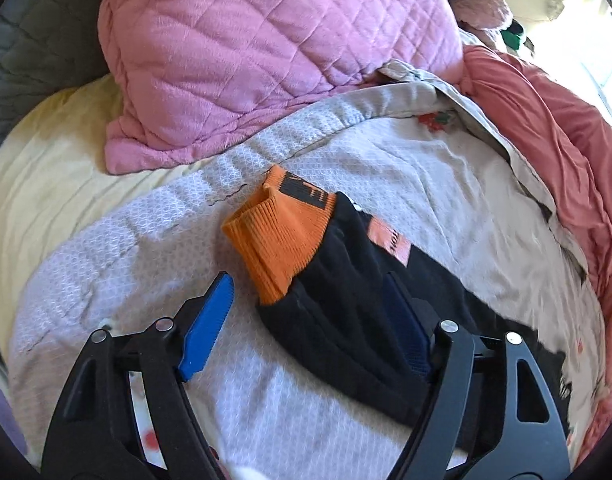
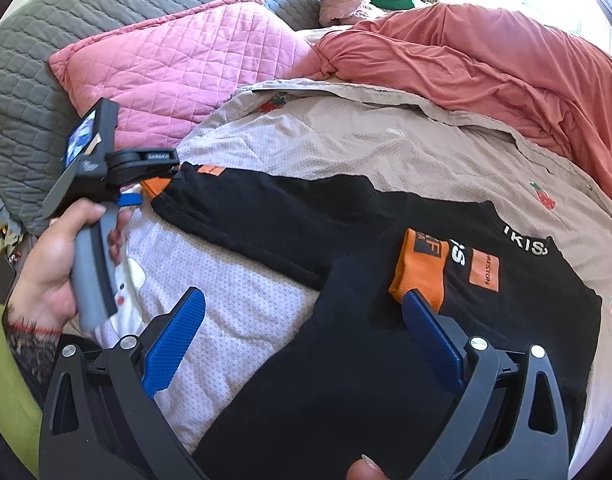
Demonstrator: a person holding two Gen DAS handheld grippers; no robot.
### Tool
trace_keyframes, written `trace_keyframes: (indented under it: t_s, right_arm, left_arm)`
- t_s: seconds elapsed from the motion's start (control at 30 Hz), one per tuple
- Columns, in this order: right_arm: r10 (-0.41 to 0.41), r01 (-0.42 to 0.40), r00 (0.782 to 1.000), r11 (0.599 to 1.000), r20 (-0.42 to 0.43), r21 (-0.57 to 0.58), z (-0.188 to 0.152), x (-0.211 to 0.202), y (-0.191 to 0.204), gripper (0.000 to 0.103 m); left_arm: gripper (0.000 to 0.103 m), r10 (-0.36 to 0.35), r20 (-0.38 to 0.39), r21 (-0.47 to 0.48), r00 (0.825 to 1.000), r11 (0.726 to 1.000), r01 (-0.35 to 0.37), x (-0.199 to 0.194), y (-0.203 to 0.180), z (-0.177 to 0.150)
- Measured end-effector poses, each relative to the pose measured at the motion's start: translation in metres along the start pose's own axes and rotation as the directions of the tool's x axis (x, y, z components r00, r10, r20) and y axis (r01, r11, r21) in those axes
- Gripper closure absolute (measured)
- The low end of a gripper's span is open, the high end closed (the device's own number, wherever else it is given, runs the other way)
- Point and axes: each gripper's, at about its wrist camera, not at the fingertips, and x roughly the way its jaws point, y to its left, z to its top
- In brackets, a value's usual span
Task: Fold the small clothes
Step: 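Grasp the orange-cuffed sock with the left tool and lift it, then lay the sock on the shirt beside the others and open the left tool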
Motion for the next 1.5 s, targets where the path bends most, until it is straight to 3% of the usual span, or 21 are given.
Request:
trace_keyframes:
  t_s: [0.03, 0.1, 0.17, 0.27, 0.43, 0.57, 0.67, 0.83, 1.0, 1.13, 1.23, 1.27, 1.37, 1.47, 1.5]
  right_arm:
    - [-0.003, 0.003, 1.0, 1.0, -0.003, 0.003, -0.003, 0.0, -0.001, 0.005]
    - [-0.009, 0.009, 1.0, 1.0, -0.009, 0.007, -0.009, -0.001, -0.004, 0.005]
    - [-0.019, 0.019, 1.0, 1.0, -0.019, 0.021, -0.015, -0.001, -0.009, 0.005]
    - [-0.029, 0.031, 0.999, 0.998, -0.036, 0.056, -0.024, -0.001, -0.02, 0.005]
    - [-0.058, 0.062, 0.998, 0.991, -0.034, 0.117, -0.034, -0.009, -0.043, 0.005]
    - [-0.089, 0.092, 0.996, 0.981, -0.022, 0.17, -0.04, -0.021, -0.065, 0.005]
    - [-0.115, 0.116, 0.993, 0.969, -0.018, 0.217, -0.045, -0.031, -0.087, 0.005]
    - [-0.186, 0.183, 0.982, 0.944, -0.017, 0.273, -0.056, -0.049, -0.121, 0.005]
    - [-0.232, 0.228, 0.972, 0.913, -0.031, 0.339, -0.067, -0.06, -0.149, 0.005]
    - [-0.254, 0.249, 0.967, 0.894, -0.038, 0.373, -0.073, -0.066, -0.162, 0.005]
    - [-0.259, 0.255, 0.965, 0.887, -0.042, 0.385, -0.074, -0.067, -0.167, 0.005]
    - [-0.26, 0.256, 0.965, 0.886, -0.044, 0.386, -0.075, -0.067, -0.167, 0.005]
    - [-0.259, 0.258, 0.964, 0.884, -0.051, 0.388, -0.075, -0.066, -0.167, 0.005]
    - [-0.257, 0.259, 0.965, 0.886, -0.056, 0.385, -0.075, -0.064, -0.166, 0.005]
    - [-0.257, 0.259, 0.965, 0.886, -0.058, 0.384, -0.075, -0.063, -0.165, 0.005]
  left_arm:
    - [0.039, -0.007, -0.005, -0.012, 1.0, 1.0, 0.007, 0.004, 0.001, 0.002]
    - [0.067, 0.003, -0.001, -0.035, 1.0, 0.999, -0.003, 0.009, 0.002, 0.006]
    - [0.075, 0.024, 0.014, -0.046, 1.0, 0.999, -0.023, 0.009, 0.003, 0.006]
    - [0.099, 0.023, 0.038, -0.025, 0.999, 0.999, -0.022, 0.003, -0.002, 0.005]
    - [0.099, -0.074, 0.071, 0.021, 0.995, 0.997, 0.073, -0.016, -0.017, 0.004]
    - [0.099, -0.178, 0.111, 0.131, 0.978, 0.978, 0.164, -0.039, -0.051, -0.002]
    - [0.099, -0.262, 0.128, 0.232, 0.957, 0.946, 0.228, -0.058, -0.079, -0.012]
    - [0.099, -0.402, 0.047, 0.409, 0.915, 0.843, 0.349, -0.075, -0.13, -0.047]
    - [0.099, -0.481, -0.142, 0.488, 0.865, 0.726, 0.484, -0.066, -0.171, -0.095]
    - [0.099, -0.45, -0.266, 0.543, 0.853, 0.661, 0.518, -0.048, -0.195, -0.133]
    - [0.098, -0.428, -0.367, 0.548, 0.826, 0.618, 0.564, -0.034, -0.204, -0.153]
    - [0.098, -0.42, -0.379, 0.555, 0.824, 0.61, 0.566, -0.032, -0.205, -0.158]
    - [0.087, -0.388, -0.434, 0.58, 0.813, 0.571, 0.581, -0.027, -0.212, -0.174]
    - [0.081, -0.403, -0.482, 0.554, 0.778, 0.547, 0.627, -0.027, -0.214, -0.178]
    - [0.079, -0.423, -0.509, 0.531, 0.749, 0.53, 0.661, -0.029, -0.214, -0.178]
